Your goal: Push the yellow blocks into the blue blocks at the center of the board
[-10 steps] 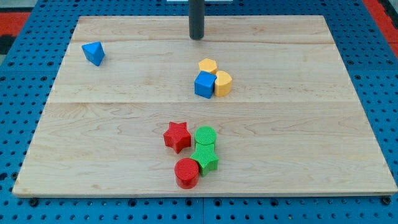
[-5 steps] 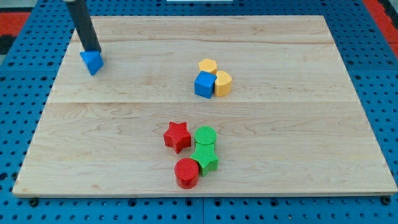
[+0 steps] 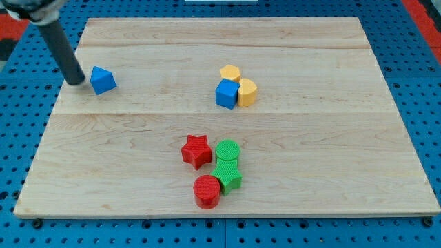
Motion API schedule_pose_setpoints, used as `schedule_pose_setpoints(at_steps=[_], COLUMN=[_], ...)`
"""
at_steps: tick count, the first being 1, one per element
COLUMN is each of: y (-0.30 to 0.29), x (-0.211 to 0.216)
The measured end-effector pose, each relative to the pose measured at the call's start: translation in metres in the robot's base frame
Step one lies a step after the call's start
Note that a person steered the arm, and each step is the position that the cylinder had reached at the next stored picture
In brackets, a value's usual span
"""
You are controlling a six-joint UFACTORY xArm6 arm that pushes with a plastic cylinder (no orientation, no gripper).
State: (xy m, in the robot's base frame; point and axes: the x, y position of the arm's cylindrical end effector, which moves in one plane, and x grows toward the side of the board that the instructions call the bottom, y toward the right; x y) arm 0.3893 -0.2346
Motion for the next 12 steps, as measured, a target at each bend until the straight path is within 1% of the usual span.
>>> schedule_pose_setpoints(at_steps=[1, 2, 3, 4, 5, 6, 9, 10, 11, 12], y=[0.077, 0.073, 0.046, 0.05, 0.089, 0.113, 0.142, 0.17, 0.184, 0.182], x=[0.003, 0.001, -0.024, -0.054, -0.051, -0.073, -0.093, -0.043, -0.018, -0.029])
